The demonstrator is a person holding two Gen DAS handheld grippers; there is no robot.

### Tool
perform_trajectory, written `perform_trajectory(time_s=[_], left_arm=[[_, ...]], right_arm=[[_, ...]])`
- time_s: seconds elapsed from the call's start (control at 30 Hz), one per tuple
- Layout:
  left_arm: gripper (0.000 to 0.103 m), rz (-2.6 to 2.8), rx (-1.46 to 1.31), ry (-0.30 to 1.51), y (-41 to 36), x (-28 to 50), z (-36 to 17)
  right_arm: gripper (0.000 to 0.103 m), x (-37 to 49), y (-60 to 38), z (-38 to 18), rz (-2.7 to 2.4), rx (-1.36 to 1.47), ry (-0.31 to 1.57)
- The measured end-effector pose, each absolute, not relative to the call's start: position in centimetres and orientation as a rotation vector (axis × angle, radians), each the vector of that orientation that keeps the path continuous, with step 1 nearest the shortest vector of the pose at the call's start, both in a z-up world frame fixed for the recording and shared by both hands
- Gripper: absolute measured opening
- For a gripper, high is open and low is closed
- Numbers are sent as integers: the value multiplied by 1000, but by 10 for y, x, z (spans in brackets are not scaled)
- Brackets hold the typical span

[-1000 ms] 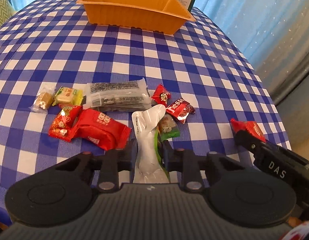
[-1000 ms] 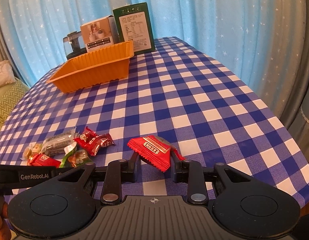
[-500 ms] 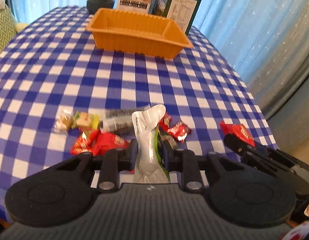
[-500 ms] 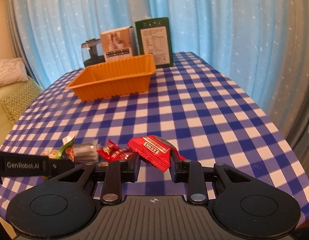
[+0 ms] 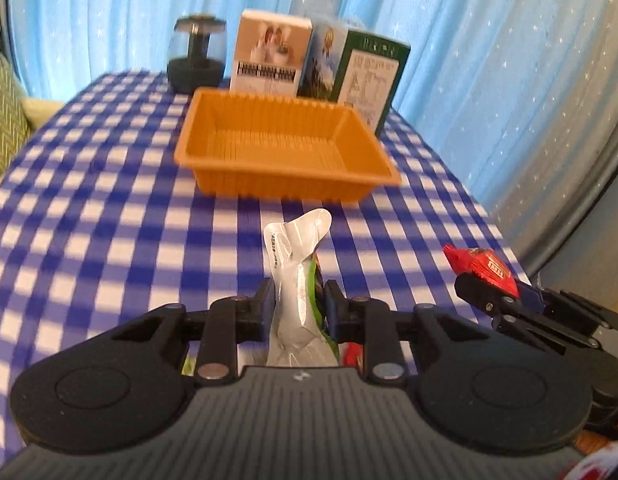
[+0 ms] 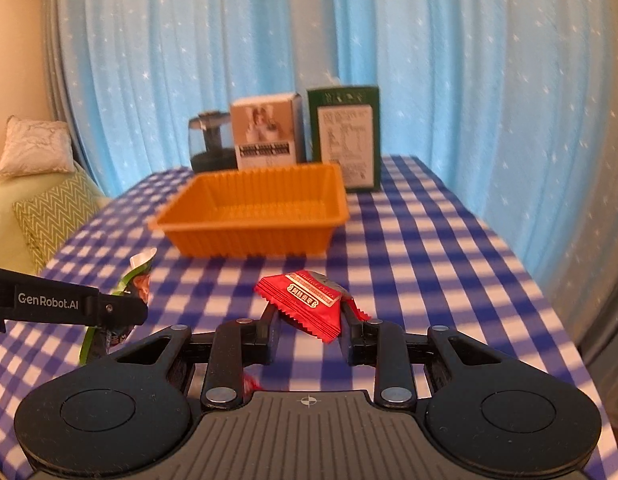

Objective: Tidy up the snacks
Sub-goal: 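Carry the white pouch and red packet over the orange tray with both tools, then open both tools to drop the pouch and red packet into the tray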

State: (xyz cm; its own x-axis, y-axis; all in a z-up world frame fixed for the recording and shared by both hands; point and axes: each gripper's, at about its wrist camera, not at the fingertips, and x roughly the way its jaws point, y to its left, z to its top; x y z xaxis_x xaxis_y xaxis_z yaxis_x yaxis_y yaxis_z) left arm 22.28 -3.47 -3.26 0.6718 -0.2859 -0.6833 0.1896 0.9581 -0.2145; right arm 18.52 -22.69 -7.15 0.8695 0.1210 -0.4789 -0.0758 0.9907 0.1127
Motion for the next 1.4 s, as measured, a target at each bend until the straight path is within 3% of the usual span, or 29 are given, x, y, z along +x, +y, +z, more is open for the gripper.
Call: perform_trajectory(time_s=[0.33, 0.8, 1.4], left_arm=[[23, -259, -111, 705, -26, 311, -20], [23, -246, -169, 686, -7, 408, -48], [23, -231, -123, 734, -8, 445, -79]], right_arm=[[30, 267, -211, -56, 146, 67, 447], [30, 380, -209, -75, 187, 74, 466], [30, 405, -194, -116, 216, 26, 581]])
